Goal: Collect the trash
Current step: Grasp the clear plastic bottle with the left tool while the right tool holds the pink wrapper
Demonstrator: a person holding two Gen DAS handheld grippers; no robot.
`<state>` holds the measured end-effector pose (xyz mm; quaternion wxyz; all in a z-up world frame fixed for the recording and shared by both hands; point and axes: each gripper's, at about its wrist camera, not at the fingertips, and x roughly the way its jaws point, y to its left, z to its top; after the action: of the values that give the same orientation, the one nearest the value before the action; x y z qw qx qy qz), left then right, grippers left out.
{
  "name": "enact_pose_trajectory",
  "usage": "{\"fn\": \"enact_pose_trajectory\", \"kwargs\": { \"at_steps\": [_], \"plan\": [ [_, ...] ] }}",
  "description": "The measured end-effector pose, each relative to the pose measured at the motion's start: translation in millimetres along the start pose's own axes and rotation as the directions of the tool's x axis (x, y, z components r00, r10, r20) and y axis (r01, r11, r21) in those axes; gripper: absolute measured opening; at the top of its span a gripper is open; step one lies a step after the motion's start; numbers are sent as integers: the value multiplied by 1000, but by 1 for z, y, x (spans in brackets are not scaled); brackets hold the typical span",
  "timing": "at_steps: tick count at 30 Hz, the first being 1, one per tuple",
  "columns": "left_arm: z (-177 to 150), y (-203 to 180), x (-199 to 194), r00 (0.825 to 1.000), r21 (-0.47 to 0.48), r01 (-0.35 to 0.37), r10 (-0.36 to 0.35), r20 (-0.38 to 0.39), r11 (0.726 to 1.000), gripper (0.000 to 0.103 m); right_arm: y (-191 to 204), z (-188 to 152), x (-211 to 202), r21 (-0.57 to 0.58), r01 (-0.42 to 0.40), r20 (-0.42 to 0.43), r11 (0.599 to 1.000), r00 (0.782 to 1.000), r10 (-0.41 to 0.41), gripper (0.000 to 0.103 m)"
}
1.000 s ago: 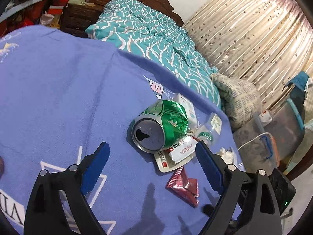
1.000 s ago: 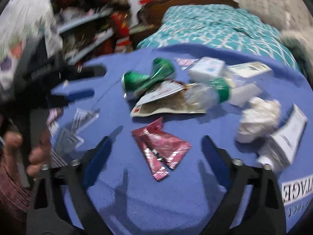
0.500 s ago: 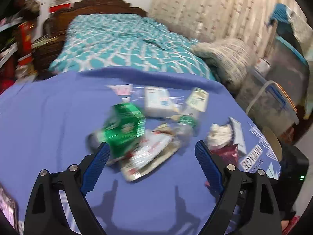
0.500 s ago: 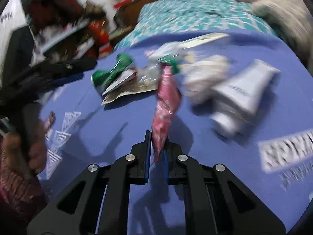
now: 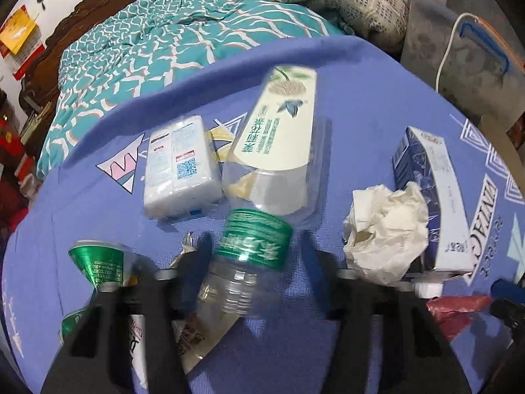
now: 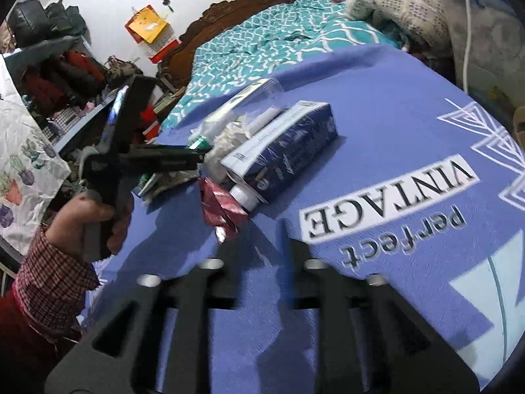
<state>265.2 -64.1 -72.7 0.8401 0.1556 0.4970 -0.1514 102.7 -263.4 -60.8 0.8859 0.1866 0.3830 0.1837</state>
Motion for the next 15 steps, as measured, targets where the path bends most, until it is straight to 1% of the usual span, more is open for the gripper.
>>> {"fn": "enact_pose_trajectory", "kwargs": {
  "at_steps": [1,3,4,5,7,10,11,12,13,15],
  "plan": [
    [-1,1,-1,1000,-4,13,-13,5,1000,40,4,0,2,-4,-8,0,1000,1000,8,98],
    [-6,2,-5,1000,-6,20,-20,21,1000,40,13,8,1,-34,-9,50,999,999,11,97],
    [-10,3,-10,999,-12,20,-19,31,1000,40,18,11,6,-62,2,43,998,999,1,95],
    [-15,5,-16,999,-20,26,-25,45,999,39,21,14,9,-81,1,29,997,1000,1,92],
    [-23,8,-35,996,-43,52,-49,76,998,39,26,19,22,-104,7,0,995,1000,-7,91],
    [-42,15,-69,988,-78,89,-78,135,993,38,33,22,46,-143,19,-59,989,998,-28,81],
    [-49,17,-79,985,-88,99,-85,149,991,38,35,21,53,-157,22,-80,987,996,-35,74],
    [-57,19,-87,982,-96,113,-97,159,989,38,39,21,61,-172,18,-105,985,994,-36,62],
    [-70,20,-96,979,-105,132,-113,168,986,38,43,16,72,-182,22,-148,983,988,-49,56],
    [-95,18,-107,978,-111,144,-124,170,983,38,44,11,71,-170,5,-152,985,988,-31,27]
  ]
}}
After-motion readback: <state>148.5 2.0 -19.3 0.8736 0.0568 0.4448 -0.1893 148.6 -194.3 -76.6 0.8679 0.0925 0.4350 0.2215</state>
